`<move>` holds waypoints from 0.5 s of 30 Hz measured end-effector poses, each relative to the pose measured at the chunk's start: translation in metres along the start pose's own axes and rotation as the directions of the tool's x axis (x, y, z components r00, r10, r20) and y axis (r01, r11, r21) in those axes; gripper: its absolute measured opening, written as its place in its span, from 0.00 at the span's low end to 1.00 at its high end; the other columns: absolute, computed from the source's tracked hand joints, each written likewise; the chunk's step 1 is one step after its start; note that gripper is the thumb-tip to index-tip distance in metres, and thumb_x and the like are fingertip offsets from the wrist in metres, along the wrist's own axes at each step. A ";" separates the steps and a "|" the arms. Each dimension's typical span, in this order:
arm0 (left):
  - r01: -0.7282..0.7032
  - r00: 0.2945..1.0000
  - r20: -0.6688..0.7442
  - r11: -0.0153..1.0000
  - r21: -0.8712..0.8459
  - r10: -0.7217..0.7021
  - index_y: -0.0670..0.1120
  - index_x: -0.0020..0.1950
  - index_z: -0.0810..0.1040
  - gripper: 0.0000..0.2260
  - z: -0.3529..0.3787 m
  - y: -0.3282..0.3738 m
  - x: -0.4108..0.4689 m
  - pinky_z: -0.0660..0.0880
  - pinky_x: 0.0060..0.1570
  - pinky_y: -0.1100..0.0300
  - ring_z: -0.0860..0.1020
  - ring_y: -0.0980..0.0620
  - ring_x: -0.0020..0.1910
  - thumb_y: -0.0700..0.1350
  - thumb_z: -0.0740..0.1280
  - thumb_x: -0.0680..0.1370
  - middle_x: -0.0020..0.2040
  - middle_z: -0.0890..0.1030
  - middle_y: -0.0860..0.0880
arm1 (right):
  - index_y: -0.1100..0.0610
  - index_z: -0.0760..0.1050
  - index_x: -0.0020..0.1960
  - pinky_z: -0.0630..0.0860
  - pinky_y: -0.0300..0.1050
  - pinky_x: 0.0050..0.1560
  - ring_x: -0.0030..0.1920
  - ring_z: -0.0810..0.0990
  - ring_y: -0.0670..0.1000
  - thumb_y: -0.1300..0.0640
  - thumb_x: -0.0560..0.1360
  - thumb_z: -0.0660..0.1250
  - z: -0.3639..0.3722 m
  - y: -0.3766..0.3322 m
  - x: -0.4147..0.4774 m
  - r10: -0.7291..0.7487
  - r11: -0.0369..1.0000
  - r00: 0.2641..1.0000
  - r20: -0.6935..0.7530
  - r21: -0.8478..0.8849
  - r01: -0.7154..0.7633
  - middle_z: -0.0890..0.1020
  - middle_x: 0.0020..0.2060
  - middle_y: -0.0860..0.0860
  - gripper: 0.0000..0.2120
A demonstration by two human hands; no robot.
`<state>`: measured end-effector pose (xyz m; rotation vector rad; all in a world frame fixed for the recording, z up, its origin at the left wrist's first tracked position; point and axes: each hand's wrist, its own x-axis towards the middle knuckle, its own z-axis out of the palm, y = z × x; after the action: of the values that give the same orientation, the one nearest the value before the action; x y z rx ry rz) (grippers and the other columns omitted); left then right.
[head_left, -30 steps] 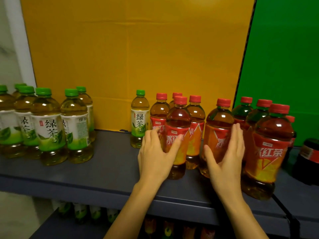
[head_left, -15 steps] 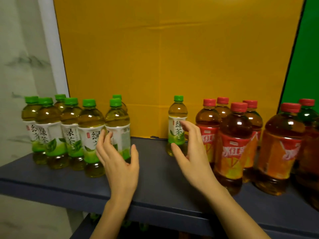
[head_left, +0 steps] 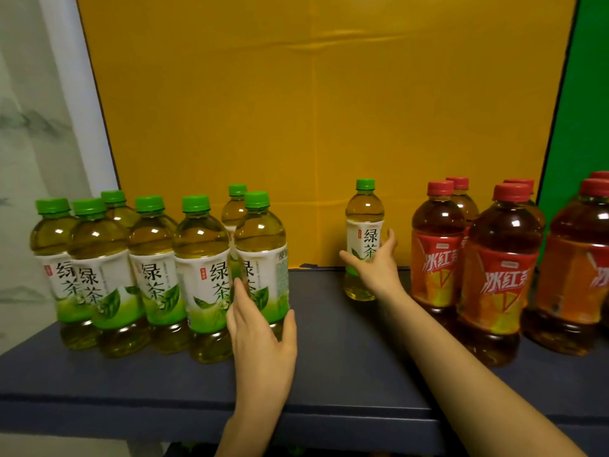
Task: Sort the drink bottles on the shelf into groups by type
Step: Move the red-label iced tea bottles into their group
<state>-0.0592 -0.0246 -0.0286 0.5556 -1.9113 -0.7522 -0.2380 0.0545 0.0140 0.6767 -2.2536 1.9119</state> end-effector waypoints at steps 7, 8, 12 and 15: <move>-0.029 0.994 0.102 0.999 0.020 0.027 0.39 0.71 0.59 0.35 -0.001 -0.006 0.014 0.63 0.67 0.54 0.64 0.45 0.68 0.41 0.73 0.70 0.68 0.62 0.42 | 0.62 0.58 0.68 0.69 0.42 0.55 0.63 0.72 0.56 0.55 0.72 0.69 -0.002 0.021 -0.004 -0.013 0.992 1.000 -0.011 -0.128 0.011 0.71 0.64 0.58 0.31; -0.017 0.993 0.119 1.000 -0.011 0.018 0.40 0.69 0.61 0.34 -0.001 -0.006 0.018 0.66 0.65 0.54 0.66 0.45 0.66 0.40 0.75 0.68 0.65 0.64 0.42 | 0.63 0.58 0.67 0.69 0.43 0.54 0.62 0.72 0.56 0.54 0.72 0.70 -0.002 0.021 -0.006 -0.027 0.989 0.999 -0.031 -0.143 0.023 0.72 0.63 0.58 0.31; 0.025 0.969 0.247 0.994 -0.106 0.002 0.47 0.56 0.56 0.32 0.005 -0.002 0.033 0.72 0.54 0.55 0.75 0.44 0.58 0.40 0.77 0.66 0.55 0.70 0.49 | 0.63 0.58 0.65 0.71 0.50 0.60 0.64 0.71 0.58 0.52 0.69 0.73 -0.003 0.025 -0.013 -0.041 0.981 0.996 -0.077 -0.192 0.025 0.70 0.63 0.59 0.34; 0.046 0.937 0.348 0.983 -0.175 0.018 0.44 0.60 0.56 0.33 0.019 0.000 0.042 0.70 0.54 0.61 0.74 0.47 0.61 0.41 0.76 0.67 0.58 0.71 0.49 | 0.62 0.58 0.65 0.71 0.55 0.62 0.64 0.70 0.58 0.48 0.68 0.73 -0.003 0.027 -0.014 -0.035 0.979 0.996 -0.088 -0.203 0.016 0.70 0.63 0.59 0.35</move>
<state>-0.0948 -0.0472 -0.0088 0.3372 -2.1335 -1.0798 -0.2366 0.0636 -0.0150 0.5749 -2.3279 1.6363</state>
